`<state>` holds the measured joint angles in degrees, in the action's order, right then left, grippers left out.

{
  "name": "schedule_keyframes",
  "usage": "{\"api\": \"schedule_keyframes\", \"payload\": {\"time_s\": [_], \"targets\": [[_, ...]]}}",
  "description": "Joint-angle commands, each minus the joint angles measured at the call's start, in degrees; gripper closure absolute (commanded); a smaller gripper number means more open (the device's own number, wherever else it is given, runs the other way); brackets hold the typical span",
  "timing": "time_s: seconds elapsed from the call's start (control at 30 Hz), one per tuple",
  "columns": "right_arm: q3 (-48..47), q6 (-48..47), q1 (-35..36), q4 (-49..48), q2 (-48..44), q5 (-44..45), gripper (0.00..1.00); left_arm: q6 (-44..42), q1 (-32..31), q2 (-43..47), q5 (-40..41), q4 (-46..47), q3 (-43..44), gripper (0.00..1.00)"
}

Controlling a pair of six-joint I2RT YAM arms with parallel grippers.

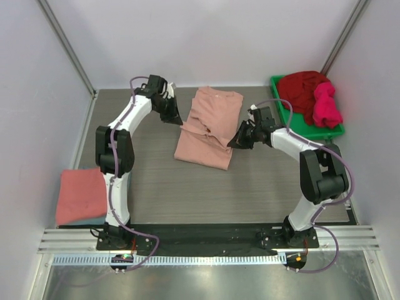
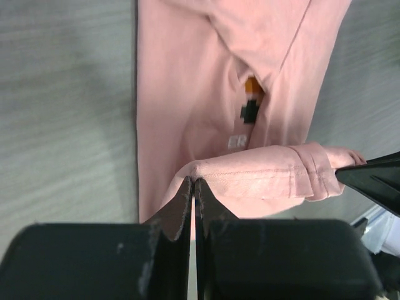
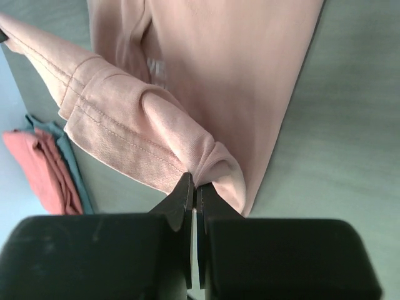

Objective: Fold and stack the t-shirts
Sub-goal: Fold the tshirt

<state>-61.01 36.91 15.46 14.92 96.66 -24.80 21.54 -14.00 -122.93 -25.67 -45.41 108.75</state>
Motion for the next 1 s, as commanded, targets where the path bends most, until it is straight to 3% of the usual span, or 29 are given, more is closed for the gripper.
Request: {"api": "schedule_keyframes", "payload": {"time_s": [0.0, 0.1, 0.17, 0.2, 0.23, 0.27, 0.33, 0.47, 0.63, 0.77, 0.97], "targets": [[-4.9, -4.46, -1.05, -3.75, 4.74, -0.25, 0.98, -1.85, 0.2, -3.62, 0.36, 2.6, 5.41, 1.0], [-7.19, -5.62, -2.19, -6.12, 7.83, 0.19, 0.99, -2.29, 0.11, -7.4, 1.67, 4.01, 8.75, 0.94], [-8.59, -6.23, -2.63, -10.33, 10.47, -0.34, 0.9, -1.68, 0.11, -8.9, 3.6, 4.88, 10.86, 0.95], [-9.12, -6.32, -2.81, -11.04, 10.74, 0.27, 0.83, -1.5, 0.11, -9.51, 3.96, 5.41, 11.22, 0.94], [-10.25, -6.49, -2.72, -12.01, 11.0, 0.88, 0.6, -1.41, 0.11, -9.69, 4.48, 5.77, 11.48, 0.91], [-10.96, -6.93, -2.81, -12.28, 10.92, 0.37, 0.41, -1.41, 0.11, -9.95, 5.19, 6.12, 12.44, 0.77], [-12.72, -8.33, -2.9, -11.24, 9.61, -0.08, 0.29, -1.85, 0.11, -9.43, 8.17, 5.68, 13.59, 0.73], [-12.2, -13.76, -3.77, -5.44, -1.08, 0.62, 0.27, -0.98, 0.64, -1.89, 12.04, 3.05, 10.36, 0.65], [-3.19, -14.68, -3.86, 6.07, -12.27, 0.02, 0.27, -2.1, 3.45, 12.78, 6.37, 2.52, -10.43, 0.62], [7.56, -6.77, -3.86, 6.8, -15.19, -7.44, 0.27, -5.36, 4.33, 12.2, -2.7, -6.06, -16.28, 0.6], [15.74, 0.79, -3.95, -0.05, -12.03, -11.94, 0.28, -3.7, 4.86, 10.7, -9.29, -4.26, -24.02, 0.43]]}}
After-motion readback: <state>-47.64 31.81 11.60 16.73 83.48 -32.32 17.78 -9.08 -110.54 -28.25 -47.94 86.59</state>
